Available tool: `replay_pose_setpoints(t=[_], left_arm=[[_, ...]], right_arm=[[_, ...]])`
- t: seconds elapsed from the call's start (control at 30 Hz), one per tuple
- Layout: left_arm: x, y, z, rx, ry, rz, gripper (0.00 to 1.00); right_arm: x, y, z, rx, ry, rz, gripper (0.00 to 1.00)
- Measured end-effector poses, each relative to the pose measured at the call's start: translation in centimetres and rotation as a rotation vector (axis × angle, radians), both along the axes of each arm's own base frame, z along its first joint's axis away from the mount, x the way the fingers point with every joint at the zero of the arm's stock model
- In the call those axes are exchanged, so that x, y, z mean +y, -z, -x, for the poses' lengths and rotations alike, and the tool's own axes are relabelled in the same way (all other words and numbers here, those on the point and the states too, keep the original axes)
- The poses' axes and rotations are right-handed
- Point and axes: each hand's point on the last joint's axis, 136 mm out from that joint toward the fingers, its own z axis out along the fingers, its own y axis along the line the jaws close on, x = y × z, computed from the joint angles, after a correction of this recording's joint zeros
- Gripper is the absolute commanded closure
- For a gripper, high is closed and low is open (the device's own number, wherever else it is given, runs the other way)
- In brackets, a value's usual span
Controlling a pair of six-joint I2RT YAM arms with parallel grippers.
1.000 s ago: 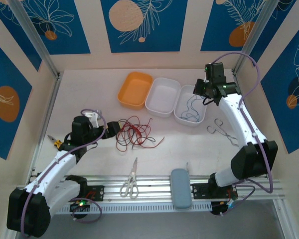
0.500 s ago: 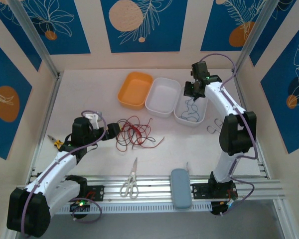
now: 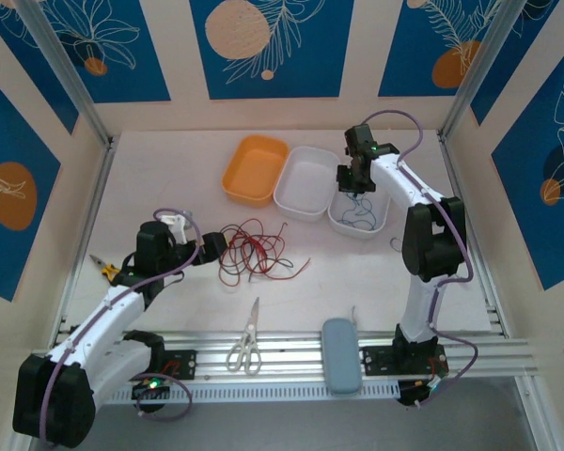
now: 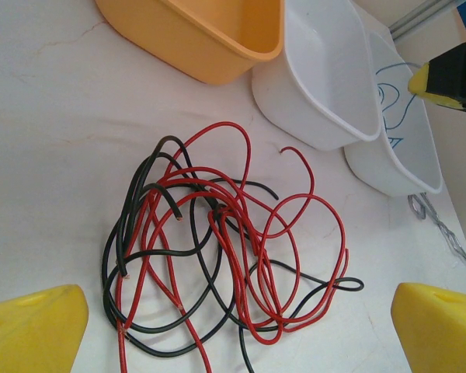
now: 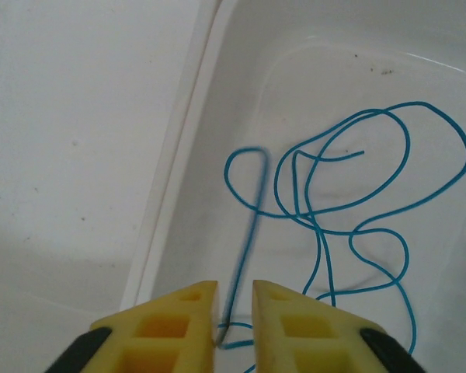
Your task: Untangle the cables
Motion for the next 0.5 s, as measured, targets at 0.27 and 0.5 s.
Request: replay_pose_setpoints(t=[0.27,0.5], left_arm=[[0.0,0.0,0.0,0.000,0.000,0.000,0.00],[0.0,0.0,0.0,0.000,0.000,0.000,0.00]], right_arm=[[-0.8,2.1,2.6,0.078,0.021,0.019,0.74],[-1.4,0.1,3.6,0.039,0.045,0.023,0.64]])
